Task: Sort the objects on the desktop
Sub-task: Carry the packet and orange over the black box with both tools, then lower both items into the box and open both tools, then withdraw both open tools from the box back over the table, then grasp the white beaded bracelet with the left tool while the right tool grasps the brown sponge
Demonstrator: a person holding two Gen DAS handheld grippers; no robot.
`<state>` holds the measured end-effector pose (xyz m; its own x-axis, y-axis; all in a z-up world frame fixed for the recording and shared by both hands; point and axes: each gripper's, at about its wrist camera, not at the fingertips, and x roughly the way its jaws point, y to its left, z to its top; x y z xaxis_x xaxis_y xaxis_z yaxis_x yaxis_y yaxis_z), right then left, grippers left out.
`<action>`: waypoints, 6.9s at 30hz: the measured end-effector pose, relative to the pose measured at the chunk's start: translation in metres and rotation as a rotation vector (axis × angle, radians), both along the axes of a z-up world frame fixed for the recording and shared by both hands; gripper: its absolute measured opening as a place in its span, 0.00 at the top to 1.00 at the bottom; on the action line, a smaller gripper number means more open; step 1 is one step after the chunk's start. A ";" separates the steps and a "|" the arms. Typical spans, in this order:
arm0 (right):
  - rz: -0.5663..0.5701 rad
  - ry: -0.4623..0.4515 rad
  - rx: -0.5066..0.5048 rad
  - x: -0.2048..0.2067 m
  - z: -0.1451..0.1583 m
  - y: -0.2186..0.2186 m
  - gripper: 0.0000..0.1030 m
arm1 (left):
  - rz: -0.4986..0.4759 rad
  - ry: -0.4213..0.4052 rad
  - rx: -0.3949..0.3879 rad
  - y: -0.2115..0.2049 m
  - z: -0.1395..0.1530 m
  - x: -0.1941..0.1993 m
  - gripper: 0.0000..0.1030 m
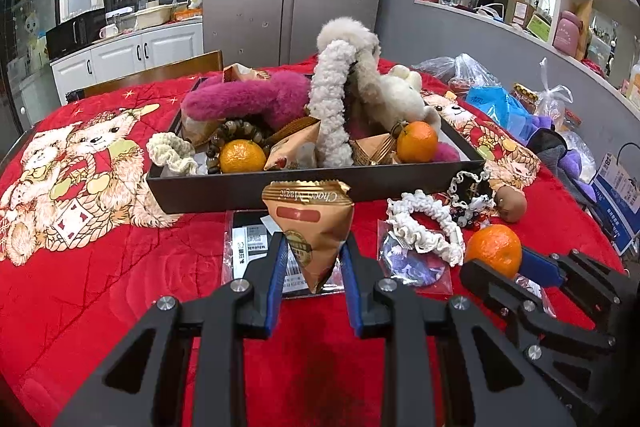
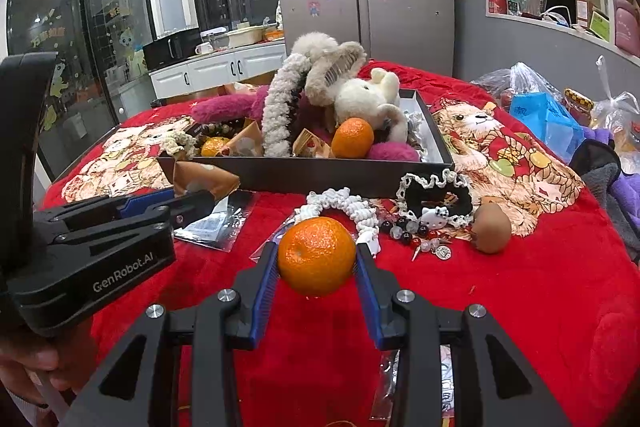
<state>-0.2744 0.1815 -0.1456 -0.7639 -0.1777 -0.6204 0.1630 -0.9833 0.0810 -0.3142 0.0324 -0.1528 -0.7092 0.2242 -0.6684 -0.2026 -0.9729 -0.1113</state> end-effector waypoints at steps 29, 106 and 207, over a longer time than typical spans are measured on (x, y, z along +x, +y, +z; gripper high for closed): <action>-0.021 -0.053 -0.091 -0.098 0.075 -0.003 0.63 | 0.015 -0.053 0.025 -0.011 0.077 -0.108 0.74; 0.076 -0.085 -0.100 -0.141 0.099 0.016 0.29 | 0.066 -0.025 -0.014 -0.047 0.073 -0.123 0.08; -0.229 -0.290 0.038 -0.083 -0.029 0.125 0.26 | -0.170 -0.177 -0.091 0.095 -0.037 -0.080 0.30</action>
<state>-0.3577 0.3061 -0.1742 -0.5725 0.0042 -0.8199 -0.0859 -0.9948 0.0548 -0.3940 0.1278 -0.1897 -0.5366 0.2641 -0.8014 -0.3497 -0.9340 -0.0736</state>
